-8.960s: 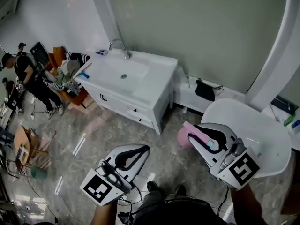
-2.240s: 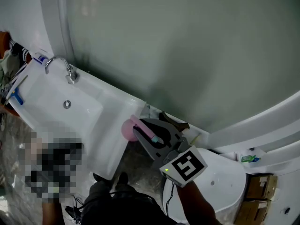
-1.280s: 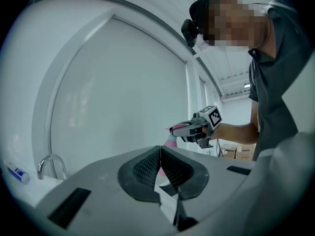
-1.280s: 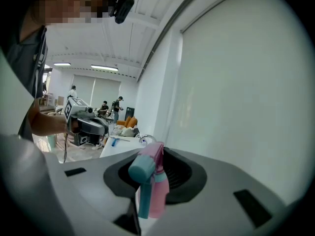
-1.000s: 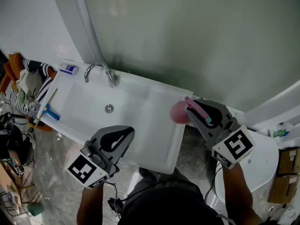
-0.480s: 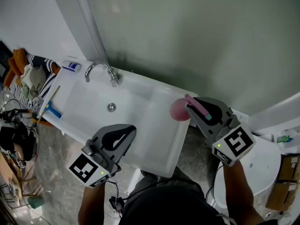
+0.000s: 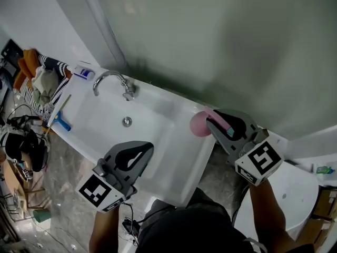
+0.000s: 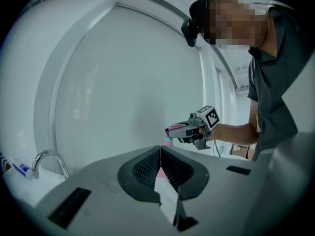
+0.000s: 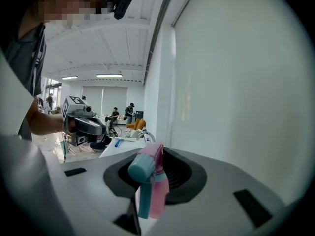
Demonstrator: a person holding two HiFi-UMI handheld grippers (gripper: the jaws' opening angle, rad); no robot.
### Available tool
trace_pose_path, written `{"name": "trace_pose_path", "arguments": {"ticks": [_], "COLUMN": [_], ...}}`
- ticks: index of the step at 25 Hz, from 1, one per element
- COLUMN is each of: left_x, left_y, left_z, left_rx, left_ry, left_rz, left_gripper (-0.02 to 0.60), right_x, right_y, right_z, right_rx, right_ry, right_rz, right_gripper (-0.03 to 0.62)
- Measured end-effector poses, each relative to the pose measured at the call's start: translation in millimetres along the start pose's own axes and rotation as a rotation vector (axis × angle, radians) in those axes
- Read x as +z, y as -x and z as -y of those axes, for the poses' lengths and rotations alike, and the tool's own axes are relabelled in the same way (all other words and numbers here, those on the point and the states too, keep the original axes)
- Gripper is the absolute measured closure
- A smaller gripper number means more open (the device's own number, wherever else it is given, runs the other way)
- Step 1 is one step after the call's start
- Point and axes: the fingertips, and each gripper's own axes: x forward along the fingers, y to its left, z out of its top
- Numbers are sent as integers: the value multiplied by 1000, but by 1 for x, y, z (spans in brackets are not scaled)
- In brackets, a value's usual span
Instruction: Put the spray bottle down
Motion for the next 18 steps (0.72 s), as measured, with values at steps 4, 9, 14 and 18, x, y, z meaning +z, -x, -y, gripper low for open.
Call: {"name": "trace_pose_path", "arguments": {"ticks": [4,9,14,18], "left_x": [0,-23,-38,-43], "left_y": [-16,-23,-36,-46], "left_z": [-4,-19,-36,-43], "left_rx": [33,61,28,3], "left_ry": [-10,58,71,79], "left_rz": [-16,-86,-92,-84], "left_gripper": [575,575,575,575], "right_x": [-12,-33,-52,-74], "right_y": [-11,-33,-51,-61], "right_z": [18,33,53,66], "right_rx": [34,50,12,-25], "right_ry": [3,-4,-33,-66], "right_rz": [-11,-31,-33,-57], "right_gripper": [507,507,507,507]}}
